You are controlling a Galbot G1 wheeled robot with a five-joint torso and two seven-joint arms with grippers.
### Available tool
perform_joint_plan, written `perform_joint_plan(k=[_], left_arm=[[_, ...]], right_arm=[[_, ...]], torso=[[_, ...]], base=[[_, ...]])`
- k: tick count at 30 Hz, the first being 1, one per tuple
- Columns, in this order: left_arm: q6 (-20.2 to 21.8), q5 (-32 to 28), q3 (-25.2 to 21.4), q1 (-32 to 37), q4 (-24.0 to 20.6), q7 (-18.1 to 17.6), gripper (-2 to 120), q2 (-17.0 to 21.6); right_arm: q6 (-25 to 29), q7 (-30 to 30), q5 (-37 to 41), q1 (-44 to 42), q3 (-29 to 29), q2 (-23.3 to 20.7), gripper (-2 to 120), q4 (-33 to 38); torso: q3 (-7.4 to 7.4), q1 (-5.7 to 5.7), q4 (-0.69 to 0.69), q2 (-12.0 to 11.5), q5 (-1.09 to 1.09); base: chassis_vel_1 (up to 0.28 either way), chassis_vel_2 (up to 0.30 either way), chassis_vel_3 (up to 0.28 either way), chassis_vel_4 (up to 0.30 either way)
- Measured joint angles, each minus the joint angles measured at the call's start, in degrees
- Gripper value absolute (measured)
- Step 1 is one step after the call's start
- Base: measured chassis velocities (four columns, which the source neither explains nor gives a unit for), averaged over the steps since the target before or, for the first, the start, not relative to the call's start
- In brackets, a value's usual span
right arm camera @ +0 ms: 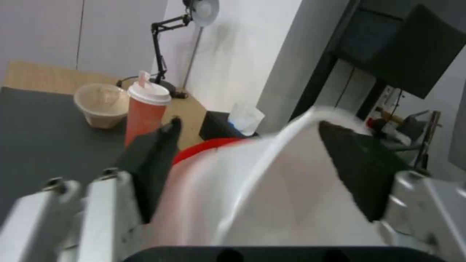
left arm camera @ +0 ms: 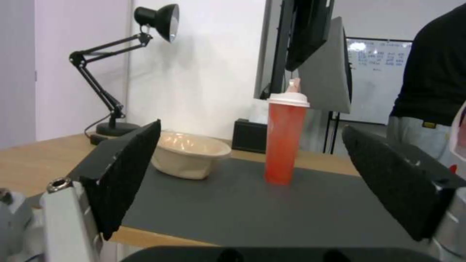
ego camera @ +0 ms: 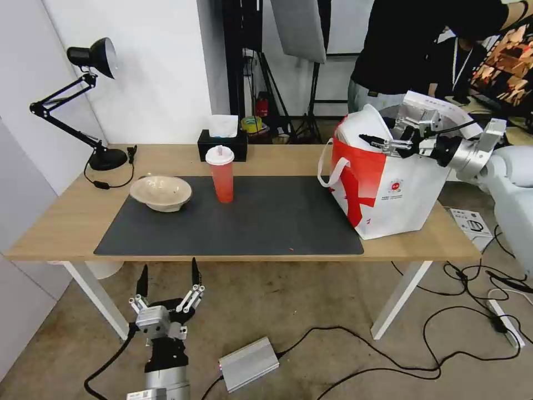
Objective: Pick up the trash from the table and place it into the takeout bag.
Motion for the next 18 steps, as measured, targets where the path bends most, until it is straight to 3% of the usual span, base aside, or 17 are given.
perform_joint_plan(k=[5, 18], left_arm=[[0.01, 0.16, 0.49, 0.05, 0.28, 0.01, 100, 0.0], [0.1, 0.31, 0.99, -0.02, 0.42, 0.04, 100, -0.01]], right_arm=[[0.0, 0.07, 0.0, 0.11, 0.05, -0.13, 98, -0.03], [0.01, 0.79, -0.42, 0.98, -0.07, -0.79, 100, 0.03]], torso=[[0.0, 0.0, 0.0, 0.0, 0.0], [0.0, 0.0, 0.0, 0.0, 0.0]], base=[[0.0, 0.0, 0.0, 0.0], [0.0, 0.0, 0.0, 0.0]])
